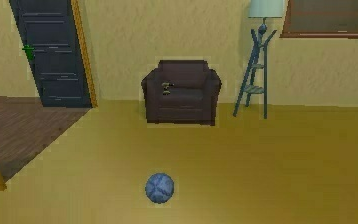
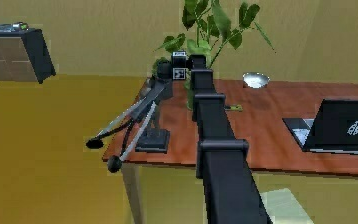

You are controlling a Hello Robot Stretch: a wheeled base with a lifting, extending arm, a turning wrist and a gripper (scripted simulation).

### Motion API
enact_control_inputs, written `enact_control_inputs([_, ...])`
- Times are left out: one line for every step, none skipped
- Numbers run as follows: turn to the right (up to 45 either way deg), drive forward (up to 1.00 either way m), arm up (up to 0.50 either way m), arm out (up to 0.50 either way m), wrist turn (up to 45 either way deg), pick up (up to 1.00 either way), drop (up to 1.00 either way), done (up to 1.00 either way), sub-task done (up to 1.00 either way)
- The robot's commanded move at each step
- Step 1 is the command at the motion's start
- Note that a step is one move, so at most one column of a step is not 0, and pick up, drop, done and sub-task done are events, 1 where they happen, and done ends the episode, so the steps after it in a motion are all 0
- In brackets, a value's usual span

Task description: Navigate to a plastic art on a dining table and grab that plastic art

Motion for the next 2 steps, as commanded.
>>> enact_control_inputs([0.0, 0.0, 0.0, 0.0, 45.0, 0.0, 0.0, 0.0, 0.0])
enact_control_inputs([0.0, 0.0, 0.0, 0.0, 45.0, 0.0, 0.0, 0.0, 0.0])
